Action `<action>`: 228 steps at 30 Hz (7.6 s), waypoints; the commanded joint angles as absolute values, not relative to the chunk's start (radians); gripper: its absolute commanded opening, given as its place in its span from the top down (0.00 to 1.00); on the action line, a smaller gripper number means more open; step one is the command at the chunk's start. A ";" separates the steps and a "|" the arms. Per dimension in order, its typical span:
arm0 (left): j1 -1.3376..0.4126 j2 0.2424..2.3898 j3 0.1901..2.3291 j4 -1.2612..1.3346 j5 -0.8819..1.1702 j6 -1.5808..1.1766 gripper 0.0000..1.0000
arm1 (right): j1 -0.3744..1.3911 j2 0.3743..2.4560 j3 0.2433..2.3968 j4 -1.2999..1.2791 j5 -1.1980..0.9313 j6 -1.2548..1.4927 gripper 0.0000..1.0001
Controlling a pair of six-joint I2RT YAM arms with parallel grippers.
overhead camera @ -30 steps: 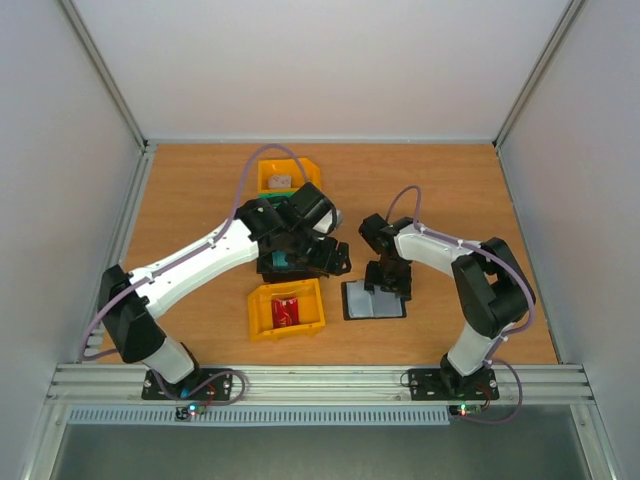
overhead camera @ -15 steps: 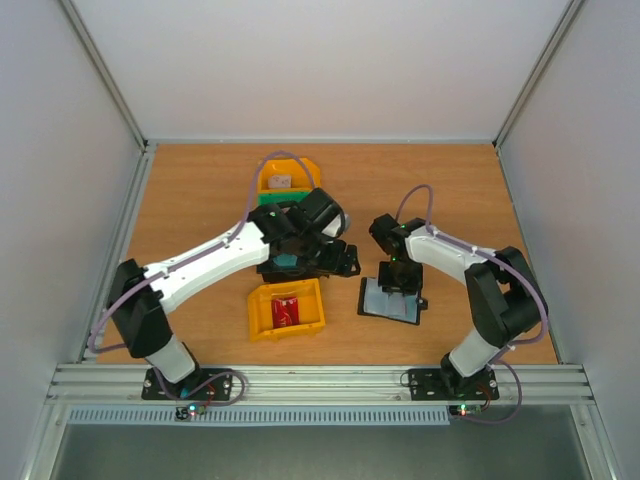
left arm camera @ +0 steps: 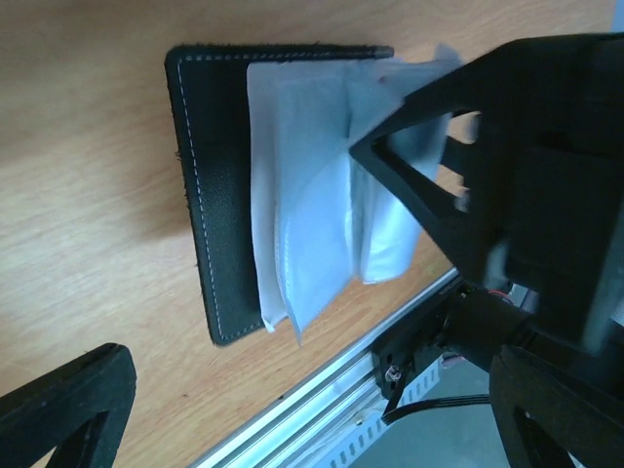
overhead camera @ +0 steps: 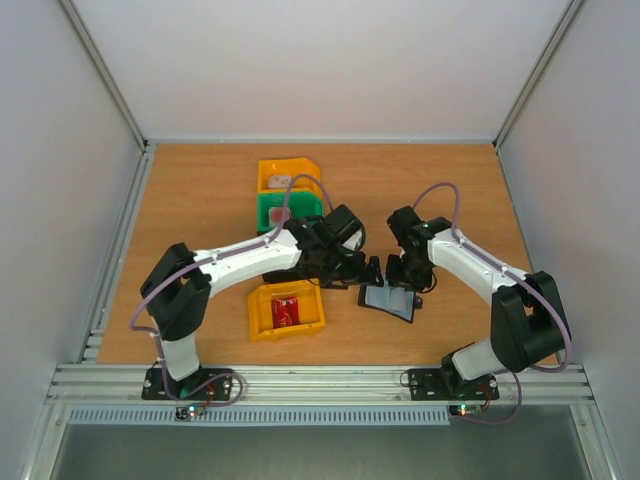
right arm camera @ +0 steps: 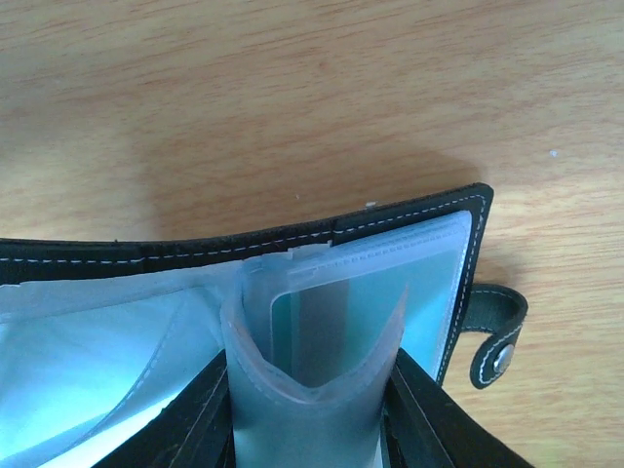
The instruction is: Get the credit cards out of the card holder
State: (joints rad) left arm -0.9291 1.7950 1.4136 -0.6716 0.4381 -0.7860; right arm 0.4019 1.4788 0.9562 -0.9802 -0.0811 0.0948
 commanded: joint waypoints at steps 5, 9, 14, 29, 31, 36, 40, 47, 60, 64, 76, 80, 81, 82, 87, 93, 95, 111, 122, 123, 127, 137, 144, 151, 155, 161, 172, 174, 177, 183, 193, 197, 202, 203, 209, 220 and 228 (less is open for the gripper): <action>-0.949 1.890 1.380 -0.450 0.525 -0.914 0.01 | 0.358 1.358 0.931 -1.037 -0.132 0.087 0.94; -0.950 1.911 1.363 -0.384 0.545 -0.931 0.01 | 0.348 1.295 0.926 -1.038 -0.184 0.099 0.93; -0.950 1.909 1.367 -0.320 0.581 -0.948 0.05 | 0.335 1.273 0.951 -1.061 -0.219 0.073 0.92; -0.940 1.779 1.402 -0.381 0.579 -0.786 1.00 | 0.237 1.205 1.168 -1.144 -0.303 -0.045 0.48; -0.923 1.706 1.440 -0.447 0.515 -0.657 1.00 | 0.166 1.193 1.254 -1.153 -0.368 -0.063 0.36; -0.767 1.514 1.418 -0.327 0.617 -0.561 1.00 | 0.068 1.197 1.511 -1.095 -0.596 -0.116 0.23; -0.654 1.458 1.507 -0.320 0.773 -0.508 1.00 | -0.023 1.249 1.680 -1.009 -0.883 -0.104 0.21; -0.579 1.401 1.645 -0.188 0.977 -0.393 1.00 | -0.092 1.326 1.851 -0.716 -1.205 0.048 0.24; -0.561 1.459 1.964 -0.200 1.058 -0.163 1.00 | -0.044 1.331 1.934 -0.441 -1.305 0.159 0.13; -0.563 1.486 2.012 -0.169 1.045 -0.168 1.00 | -0.029 1.348 1.976 -0.356 -1.338 0.217 0.13; -0.587 1.551 2.146 -0.346 0.763 -0.249 1.00 | 0.030 1.361 2.081 -0.620 -1.236 0.024 0.13; -0.637 1.570 2.248 -0.685 0.499 -0.138 1.00 | 0.078 1.365 2.152 -0.826 -0.958 -0.140 0.15; -0.638 1.561 2.239 -0.710 0.480 -0.133 1.00 | 0.099 1.354 2.152 -0.839 -0.911 -0.172 0.15; -0.639 1.547 2.208 -0.712 0.478 -0.137 1.00 | 0.116 1.343 2.142 -0.836 -0.882 -0.193 0.14; -0.647 1.471 2.077 -0.551 0.547 -0.179 1.00 | 0.153 1.354 2.119 -0.800 -0.965 -0.166 0.29; -0.647 1.489 2.109 -0.548 0.561 -0.166 1.00 | 0.138 1.388 2.136 -0.775 -1.220 -0.163 0.20; -0.647 1.485 2.107 -0.541 0.566 -0.165 1.00 | 0.099 1.387 2.137 -0.844 -1.261 -0.185 0.19; -0.646 1.468 2.078 -0.486 0.606 -0.166 1.00 | 0.083 1.412 2.220 -0.903 -1.093 -0.255 0.48; -0.647 1.474 2.085 -0.495 0.590 -0.177 1.00 | 0.160 1.394 2.176 -0.944 -1.151 -0.309 0.25; -0.647 1.475 2.086 -0.498 0.587 -0.177 1.00 | 0.160 1.393 2.179 -0.971 -1.146 -0.326 0.24; -0.646 1.478 2.089 -0.509 0.576 -0.171 1.00 | 0.160 1.373 2.180 -1.037 -1.123 -0.395 0.22; -0.646 1.478 2.085 -0.508 0.587 -0.169 1.00 | 0.160 1.393 2.188 -0.945 -1.072 -0.320 0.39; -0.646 1.486 2.094 -0.518 0.587 -0.161 1.00 | 0.162 1.406 2.184 -0.872 -1.014 -0.279 0.46; -0.646 1.488 2.090 -0.515 0.589 -0.166 1.00 | 0.217 1.424 2.179 -0.864 -0.937 -0.302 0.49; -0.646 1.490 2.088 -0.518 0.585 -0.172 1.00 | 0.254 1.437 2.180 -0.887 -0.938 -0.317 0.40; -0.645 1.493 2.092 -0.541 0.551 -0.173 1.00 | 0.284 1.432 2.184 -0.933 -0.941 -0.321 0.28; -0.647 1.496 2.101 -0.570 0.525 -0.161 1.00 | 0.285 1.404 2.194 -1.035 -0.899 -0.386 0.23; -0.645 1.498 2.104 -0.572 0.525 -0.160 1.00 | 0.285 1.416 2.214 -1.051 -0.914 -0.397 0.23; -0.647 1.496 2.106 -0.576 0.529 -0.156 1.00 | 0.285 1.422 2.233 -1.068 -0.905 -0.414 0.28; -0.645 1.491 2.100 -0.575 0.539 -0.153 1.00 | 0.285 1.430 2.265 -1.047 -0.881 -0.443 0.55; -0.656 1.470 2.067 -0.538 0.609 -0.141 1.00 | 0.287 1.473 2.302 -1.031 -0.834 -0.415 0.77; -0.662 1.471 2.061 -0.523 0.611 -0.143 1.00 | 0.323 1.485 2.307 -1.046 -0.805 -0.431 0.86; -0.668 1.479 2.059 -0.508 0.611 -0.151 1.00 | 0.376 1.509 2.327 -1.032 -0.795 -0.427 0.89; -0.670 1.480 2.059 -0.508 0.612 -0.152 1.00 | 0.388 1.519 2.335 -1.032 -0.796 -0.426 0.87; -0.676 1.477 2.055 -0.515 0.609 -0.152 1.00 | 0.424 1.535 2.349 -1.022 -0.769 -0.420 0.79; -0.707 1.485 2.049 -0.674 0.434 0.013 0.24 | 0.424 1.556 2.368 -0.975 -0.717 -0.244 0.97; -0.770 1.565 2.145 -0.814 0.218 0.275 0.01 | 0.443 1.559 2.373 -0.977 -0.673 -0.185 0.99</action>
State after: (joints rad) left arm -0.7486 1.5265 2.1036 -0.7437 0.3489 0.1135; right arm 0.4187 1.5707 2.3386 -1.0321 -0.6758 -0.2340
